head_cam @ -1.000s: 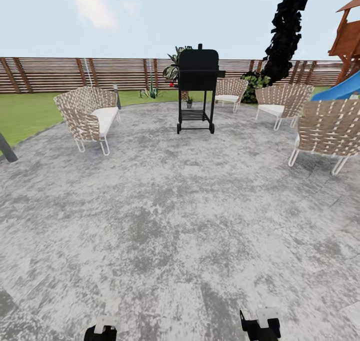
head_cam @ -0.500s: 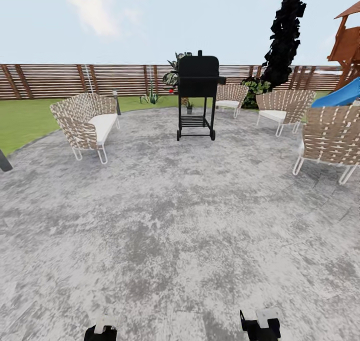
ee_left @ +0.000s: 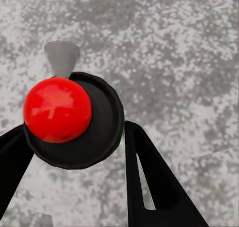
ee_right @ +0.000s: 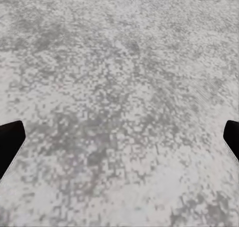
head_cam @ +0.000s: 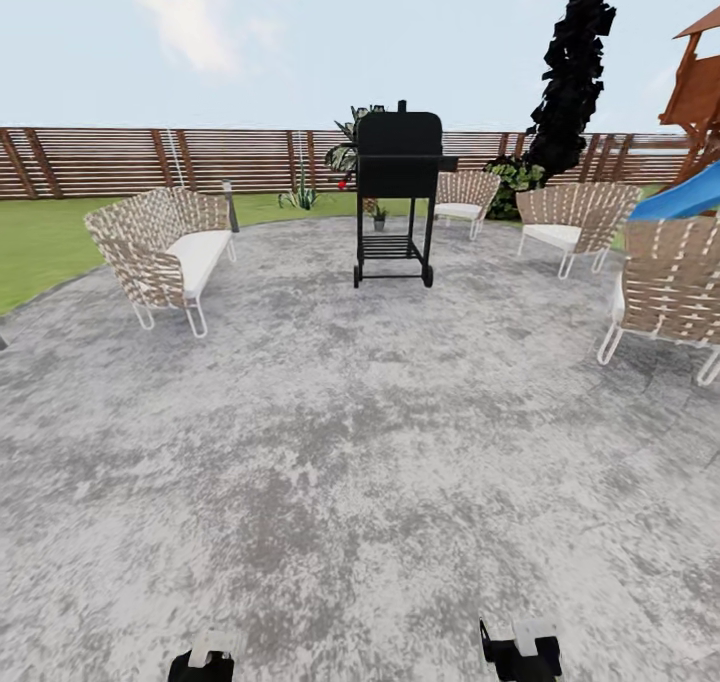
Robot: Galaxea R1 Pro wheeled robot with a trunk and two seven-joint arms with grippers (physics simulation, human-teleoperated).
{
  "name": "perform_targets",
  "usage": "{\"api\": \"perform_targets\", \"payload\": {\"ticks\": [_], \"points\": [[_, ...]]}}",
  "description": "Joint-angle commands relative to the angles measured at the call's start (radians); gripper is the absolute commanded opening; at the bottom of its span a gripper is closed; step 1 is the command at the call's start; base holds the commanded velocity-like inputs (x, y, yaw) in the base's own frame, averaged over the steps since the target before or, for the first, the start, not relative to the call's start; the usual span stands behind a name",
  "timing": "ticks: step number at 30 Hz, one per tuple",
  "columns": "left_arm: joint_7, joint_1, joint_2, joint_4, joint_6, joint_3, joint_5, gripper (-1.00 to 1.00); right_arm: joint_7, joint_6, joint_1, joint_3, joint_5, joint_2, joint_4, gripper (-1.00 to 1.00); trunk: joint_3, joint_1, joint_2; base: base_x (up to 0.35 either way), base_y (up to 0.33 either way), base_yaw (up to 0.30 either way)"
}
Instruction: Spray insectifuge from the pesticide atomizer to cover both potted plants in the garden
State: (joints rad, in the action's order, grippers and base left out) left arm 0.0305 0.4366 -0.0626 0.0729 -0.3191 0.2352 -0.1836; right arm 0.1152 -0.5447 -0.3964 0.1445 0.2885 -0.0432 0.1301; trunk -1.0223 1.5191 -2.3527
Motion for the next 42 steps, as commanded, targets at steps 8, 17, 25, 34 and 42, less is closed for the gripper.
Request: {"api": "perform_targets", "payload": {"ticks": [8, 17, 25, 34, 42], "points": [[0.003, 0.001, 0.0, -0.001, -0.003, 0.007, -0.01, -1.0, 0.004, -0.003, 0.0, 0.006, 0.011, 0.0, -0.001, 1.0, 0.0, 0.0, 0.0, 0.337, 0.0, 0.0], [0.003, 0.001, 0.0, -0.001, -0.003, 0.007, -0.01, -1.0, 0.004, -0.003, -0.001, 0.006, 0.011, 0.0, -0.001, 1.0, 0.012, 0.0, 0.0, 0.337, 0.0, 0.038], [0.003, 0.001, 0.0, -0.001, -0.003, 0.007, -0.01, -1.0, 0.004, -0.003, 0.0, 0.006, 0.011, 0.001, -0.001, 1.0, 0.023, 0.0, 0.0, 0.337, 0.0, 0.113], [0.003, 0.001, 0.0, -0.001, -0.003, 0.007, -0.011, -1.0, 0.004, -0.003, -0.001, 0.006, 0.011, 0.002, -0.001, 1.0, 0.029, 0.0, 0.0, 0.337, 0.0, 0.238], [0.003, 0.001, 0.0, -0.001, -0.003, 0.007, -0.011, -1.0, 0.004, -0.003, -0.001, 0.006, 0.011, 0.002, -0.001, 1.0, 0.03, 0.0, 0.0, 0.337, 0.004, 0.162]]}}
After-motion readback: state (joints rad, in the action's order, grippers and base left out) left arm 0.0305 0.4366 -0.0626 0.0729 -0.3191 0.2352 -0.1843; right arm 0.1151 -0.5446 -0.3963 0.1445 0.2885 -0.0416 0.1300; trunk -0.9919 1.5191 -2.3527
